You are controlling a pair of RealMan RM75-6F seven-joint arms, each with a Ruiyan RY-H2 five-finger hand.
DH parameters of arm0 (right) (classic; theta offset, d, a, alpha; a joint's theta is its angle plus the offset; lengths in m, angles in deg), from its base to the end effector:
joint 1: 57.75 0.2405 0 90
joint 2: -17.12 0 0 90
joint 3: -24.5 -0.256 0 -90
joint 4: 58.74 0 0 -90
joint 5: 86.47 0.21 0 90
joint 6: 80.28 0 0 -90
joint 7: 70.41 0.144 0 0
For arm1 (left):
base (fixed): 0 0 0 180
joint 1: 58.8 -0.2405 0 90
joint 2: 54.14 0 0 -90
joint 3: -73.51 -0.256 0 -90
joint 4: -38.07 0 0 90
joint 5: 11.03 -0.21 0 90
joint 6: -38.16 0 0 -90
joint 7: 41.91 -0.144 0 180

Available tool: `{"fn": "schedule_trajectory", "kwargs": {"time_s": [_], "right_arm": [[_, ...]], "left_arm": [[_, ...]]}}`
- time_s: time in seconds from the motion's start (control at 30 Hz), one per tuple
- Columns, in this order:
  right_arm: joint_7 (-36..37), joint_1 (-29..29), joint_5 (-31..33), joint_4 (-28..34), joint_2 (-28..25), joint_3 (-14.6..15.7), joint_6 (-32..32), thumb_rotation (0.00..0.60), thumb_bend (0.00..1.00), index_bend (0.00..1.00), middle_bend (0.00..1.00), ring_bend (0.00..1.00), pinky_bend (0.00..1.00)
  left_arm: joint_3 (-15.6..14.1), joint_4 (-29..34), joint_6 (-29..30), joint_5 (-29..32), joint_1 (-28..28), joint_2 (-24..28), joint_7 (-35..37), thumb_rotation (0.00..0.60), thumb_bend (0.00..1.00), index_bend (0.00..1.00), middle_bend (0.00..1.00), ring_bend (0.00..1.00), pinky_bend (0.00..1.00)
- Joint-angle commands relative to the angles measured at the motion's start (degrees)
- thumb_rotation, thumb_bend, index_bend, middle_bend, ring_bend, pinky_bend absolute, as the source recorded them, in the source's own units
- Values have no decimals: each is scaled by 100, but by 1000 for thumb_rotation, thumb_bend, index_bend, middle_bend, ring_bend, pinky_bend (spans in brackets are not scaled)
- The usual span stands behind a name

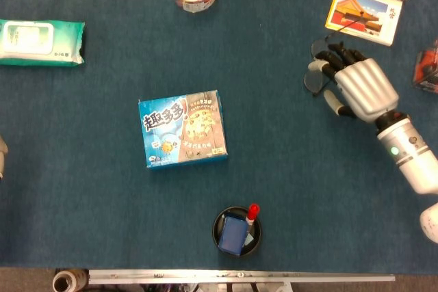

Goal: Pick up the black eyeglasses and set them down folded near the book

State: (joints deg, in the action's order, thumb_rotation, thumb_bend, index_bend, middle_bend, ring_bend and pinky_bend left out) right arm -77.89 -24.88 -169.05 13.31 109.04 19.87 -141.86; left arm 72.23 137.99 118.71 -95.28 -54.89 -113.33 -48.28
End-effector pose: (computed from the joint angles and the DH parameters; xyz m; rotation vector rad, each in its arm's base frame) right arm -0.2137 -0.3121 -0.0203 1.8794 -0.8449 0.9523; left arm -0.3080 0.1575 0.1557 -1.4625 -0.9870 -0.7337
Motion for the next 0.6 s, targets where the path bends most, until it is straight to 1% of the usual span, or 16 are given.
{"fn": "schedule_trajectory", "kwargs": {"time_s": [0.03,0.6], "right_arm": [[-6,-1,-37,48,-16,19,-19,600,419,282,225,119,240],[-278,-55,-239,572,-203,75,-242,600,419,282,198,112,239]], "left_arm": [[2,4,3,2,-1,3,5,600,485,523,448,370,458],[-3,11,-12,4,4,10,11,600,485,523,448,370,458]]}}
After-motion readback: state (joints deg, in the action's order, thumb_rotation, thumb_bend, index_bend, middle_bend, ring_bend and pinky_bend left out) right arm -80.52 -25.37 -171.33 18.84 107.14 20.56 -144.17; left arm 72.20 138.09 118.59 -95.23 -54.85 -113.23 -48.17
